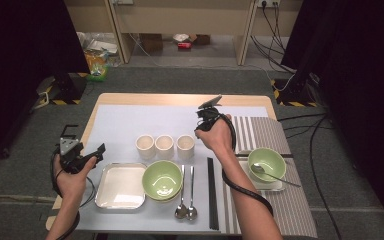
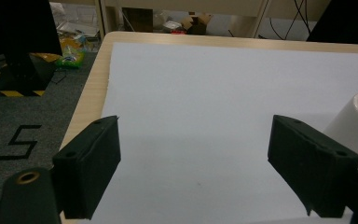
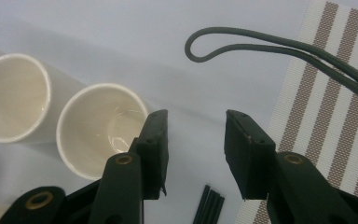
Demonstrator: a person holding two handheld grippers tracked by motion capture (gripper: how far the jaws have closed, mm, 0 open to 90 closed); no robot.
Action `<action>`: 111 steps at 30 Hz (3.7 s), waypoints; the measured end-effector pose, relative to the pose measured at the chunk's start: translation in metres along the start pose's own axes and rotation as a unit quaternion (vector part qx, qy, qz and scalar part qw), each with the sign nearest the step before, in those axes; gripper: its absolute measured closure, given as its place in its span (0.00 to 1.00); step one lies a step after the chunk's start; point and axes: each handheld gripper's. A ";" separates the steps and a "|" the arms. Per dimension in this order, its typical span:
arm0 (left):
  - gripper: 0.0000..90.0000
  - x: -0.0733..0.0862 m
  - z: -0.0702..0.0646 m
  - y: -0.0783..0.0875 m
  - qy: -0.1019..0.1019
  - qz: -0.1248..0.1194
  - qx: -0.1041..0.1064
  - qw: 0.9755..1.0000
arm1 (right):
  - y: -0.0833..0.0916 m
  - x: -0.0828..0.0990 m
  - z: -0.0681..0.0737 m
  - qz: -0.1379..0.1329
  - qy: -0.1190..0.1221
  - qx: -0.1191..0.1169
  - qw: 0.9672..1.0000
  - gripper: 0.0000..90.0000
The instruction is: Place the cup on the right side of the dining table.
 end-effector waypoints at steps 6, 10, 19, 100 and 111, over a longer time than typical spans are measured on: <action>0.18 0.000 0.000 0.000 0.000 -0.001 -0.001 1.000 | -0.003 -0.003 0.009 0.003 0.005 -0.006 1.000 0.68; 0.18 0.000 0.000 0.000 0.000 0.000 0.000 1.000 | -0.006 -0.003 0.013 0.007 0.006 -0.011 1.000 0.69; 0.18 -0.001 0.000 0.001 0.000 -0.001 -0.001 1.000 | -0.018 -0.003 0.019 0.025 0.008 -0.006 1.000 0.74; 0.18 -0.001 0.003 0.000 0.002 -0.002 -0.002 1.000 | -0.031 0.004 -0.005 0.062 0.047 0.026 0.997 0.92; 0.18 -0.002 0.002 0.001 0.001 -0.004 -0.003 1.000 | -0.008 0.002 -0.017 0.027 0.036 0.032 0.998 0.93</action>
Point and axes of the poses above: each handheld gripper's, and its own axes: y roughly backward along the jaws, x roughly out of its underside, z roughly to its left, and after that the axes turned 4 degrees about -x, right-handed
